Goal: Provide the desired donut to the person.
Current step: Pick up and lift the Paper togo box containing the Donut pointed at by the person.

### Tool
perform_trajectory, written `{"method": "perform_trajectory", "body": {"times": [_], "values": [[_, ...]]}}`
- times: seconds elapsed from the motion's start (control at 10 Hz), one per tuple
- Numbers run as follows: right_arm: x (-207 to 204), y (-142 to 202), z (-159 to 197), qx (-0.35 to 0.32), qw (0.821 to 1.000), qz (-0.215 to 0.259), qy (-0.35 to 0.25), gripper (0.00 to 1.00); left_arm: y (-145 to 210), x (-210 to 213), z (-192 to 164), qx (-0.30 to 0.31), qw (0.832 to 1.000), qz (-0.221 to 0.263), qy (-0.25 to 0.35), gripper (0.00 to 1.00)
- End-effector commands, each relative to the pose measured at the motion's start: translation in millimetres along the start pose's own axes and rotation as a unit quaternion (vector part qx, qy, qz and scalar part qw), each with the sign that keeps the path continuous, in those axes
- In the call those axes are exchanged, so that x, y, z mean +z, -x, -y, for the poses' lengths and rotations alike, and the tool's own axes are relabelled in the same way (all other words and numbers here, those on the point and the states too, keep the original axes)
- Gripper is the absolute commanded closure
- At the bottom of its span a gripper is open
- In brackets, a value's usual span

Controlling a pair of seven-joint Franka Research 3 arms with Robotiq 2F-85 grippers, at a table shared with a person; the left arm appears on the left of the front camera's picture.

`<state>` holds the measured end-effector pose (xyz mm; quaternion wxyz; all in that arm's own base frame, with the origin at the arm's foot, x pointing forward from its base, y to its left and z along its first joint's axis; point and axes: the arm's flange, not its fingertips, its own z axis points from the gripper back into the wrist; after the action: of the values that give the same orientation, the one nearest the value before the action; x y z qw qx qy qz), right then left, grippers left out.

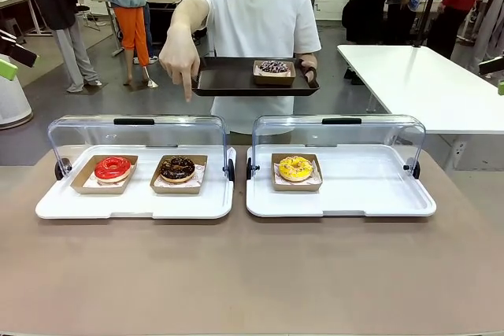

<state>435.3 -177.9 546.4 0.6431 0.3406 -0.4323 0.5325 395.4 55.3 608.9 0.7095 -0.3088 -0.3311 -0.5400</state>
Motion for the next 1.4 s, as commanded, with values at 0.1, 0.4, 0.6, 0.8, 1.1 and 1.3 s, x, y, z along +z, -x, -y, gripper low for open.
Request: {"method": "perform_trajectory", "body": {"times": [0.1, 0.4, 0.6, 0.8, 1.1, 1.3], "values": [[1, 0, 1, 0.002, 1.0, 0.012, 0.006, 0.0, 0, 1, 1, -0.002, 1.0, 0.002, 0.001, 0.0], [1, 0, 1, 0.002, 1.0, 0.012, 0.006, 0.0, 0, 1, 1, -0.002, 1.0, 0.002, 0.001, 0.0], [1, 0, 1, 0.002, 1.0, 0.012, 0.006, 0.0, 0, 1, 1, -0.002, 1.0, 0.002, 0.001, 0.0], [1, 0, 1, 0.002, 1.0, 0.012, 0.006, 0.0, -12, -2, 0, -0.003, 1.0, -0.011, -0.006, 0.0], [1, 0, 1, 0.002, 1.0, 0.012, 0.006, 0.0, -74, -39, -6, -0.033, 0.986, -0.159, 0.038, 0.0], [1, 0, 1, 0.002, 1.0, 0.012, 0.006, 0.0, -94, -104, -16, -0.06, 0.963, -0.262, 0.024, 0.0]]}}
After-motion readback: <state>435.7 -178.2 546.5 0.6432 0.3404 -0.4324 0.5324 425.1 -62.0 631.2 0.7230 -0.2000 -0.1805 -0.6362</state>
